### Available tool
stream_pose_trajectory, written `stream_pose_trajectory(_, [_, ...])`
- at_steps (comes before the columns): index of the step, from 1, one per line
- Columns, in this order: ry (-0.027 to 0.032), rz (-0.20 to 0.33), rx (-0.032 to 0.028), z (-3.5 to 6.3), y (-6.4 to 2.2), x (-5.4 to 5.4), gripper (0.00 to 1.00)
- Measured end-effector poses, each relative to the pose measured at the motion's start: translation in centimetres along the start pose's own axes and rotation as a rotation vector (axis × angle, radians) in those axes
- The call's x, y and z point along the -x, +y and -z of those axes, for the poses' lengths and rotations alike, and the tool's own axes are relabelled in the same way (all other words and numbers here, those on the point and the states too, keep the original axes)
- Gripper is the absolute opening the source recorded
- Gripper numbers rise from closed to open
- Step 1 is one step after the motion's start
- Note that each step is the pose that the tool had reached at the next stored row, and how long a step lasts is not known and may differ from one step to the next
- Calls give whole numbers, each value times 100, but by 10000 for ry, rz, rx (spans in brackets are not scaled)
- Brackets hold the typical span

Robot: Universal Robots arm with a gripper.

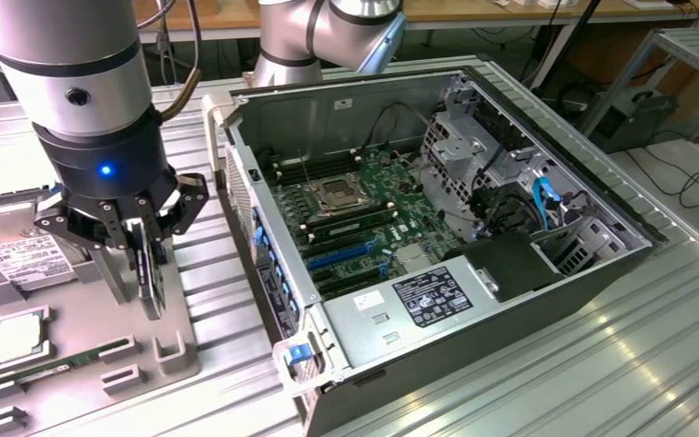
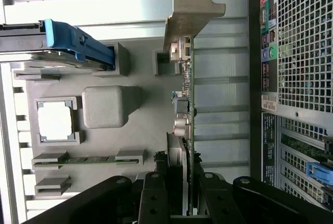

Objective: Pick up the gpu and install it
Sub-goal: 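Pick up the gpu and move the gpu toward the slot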

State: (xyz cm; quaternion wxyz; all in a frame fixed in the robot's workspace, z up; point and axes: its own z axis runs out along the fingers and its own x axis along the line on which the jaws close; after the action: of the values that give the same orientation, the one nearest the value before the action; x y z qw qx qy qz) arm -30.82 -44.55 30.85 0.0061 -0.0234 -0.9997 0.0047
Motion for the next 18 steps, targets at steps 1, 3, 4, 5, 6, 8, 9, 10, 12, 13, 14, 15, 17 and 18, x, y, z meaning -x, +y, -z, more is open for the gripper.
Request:
stream_pose_trajectory(1, [0,0,0,2,0,1,28])
stream_pose_trajectory(3, [2,0,0,8,0,1,28])
stream_pose_trajectory(4, [3,0,-1,15,0,2,28])
stream_pose_trajectory(5, [4,0,0,18,0,3,28])
stream_pose_trajectory(6, [4,0,0,22,0,3,28])
stream_pose_trajectory(8, [5,0,0,29,0,4,28])
stream_pose_trajectory(9, [5,0,0,34,0,5,28])
stream_pose_trajectory(10, [5,0,0,39,0,5,28])
stream_pose_trajectory(12, [6,0,0,49,0,6,28])
stream_pose_trajectory(13, [7,0,0,53,0,6,28])
stream_pose_trajectory(14, [7,0,0,57,0,7,28])
stream_pose_trajectory(15, [7,0,0,61,0,7,28])
stream_pose_trajectory(17, [7,0,0,71,0,7,28])
stream_pose_trajectory(18, [8,0,-1,76,-1,8,28])
